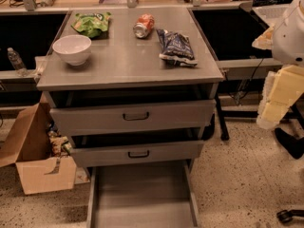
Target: Place blue chip bag into bottom drawer
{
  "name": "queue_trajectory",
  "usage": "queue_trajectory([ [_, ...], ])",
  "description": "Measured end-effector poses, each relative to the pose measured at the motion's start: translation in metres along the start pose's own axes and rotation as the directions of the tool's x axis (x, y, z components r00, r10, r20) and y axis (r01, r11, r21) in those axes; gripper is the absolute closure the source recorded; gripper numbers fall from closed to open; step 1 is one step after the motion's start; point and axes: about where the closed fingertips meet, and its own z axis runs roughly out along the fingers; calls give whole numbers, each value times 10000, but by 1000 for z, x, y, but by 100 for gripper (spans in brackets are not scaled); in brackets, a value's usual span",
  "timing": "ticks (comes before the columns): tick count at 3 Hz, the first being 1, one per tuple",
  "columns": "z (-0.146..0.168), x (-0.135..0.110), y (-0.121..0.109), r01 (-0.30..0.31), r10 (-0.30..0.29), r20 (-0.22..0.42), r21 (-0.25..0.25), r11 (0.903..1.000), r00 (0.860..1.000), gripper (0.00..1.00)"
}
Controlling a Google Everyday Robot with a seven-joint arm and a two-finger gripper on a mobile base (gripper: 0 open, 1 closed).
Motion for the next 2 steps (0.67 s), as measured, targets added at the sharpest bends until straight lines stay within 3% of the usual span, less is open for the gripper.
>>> queue_trajectory([
  [1, 4, -5, -5, 17, -17, 85, 57, 10000, 10000, 0],
  [2, 31, -31, -35, -169, 161, 775, 95, 9998, 9969, 0],
])
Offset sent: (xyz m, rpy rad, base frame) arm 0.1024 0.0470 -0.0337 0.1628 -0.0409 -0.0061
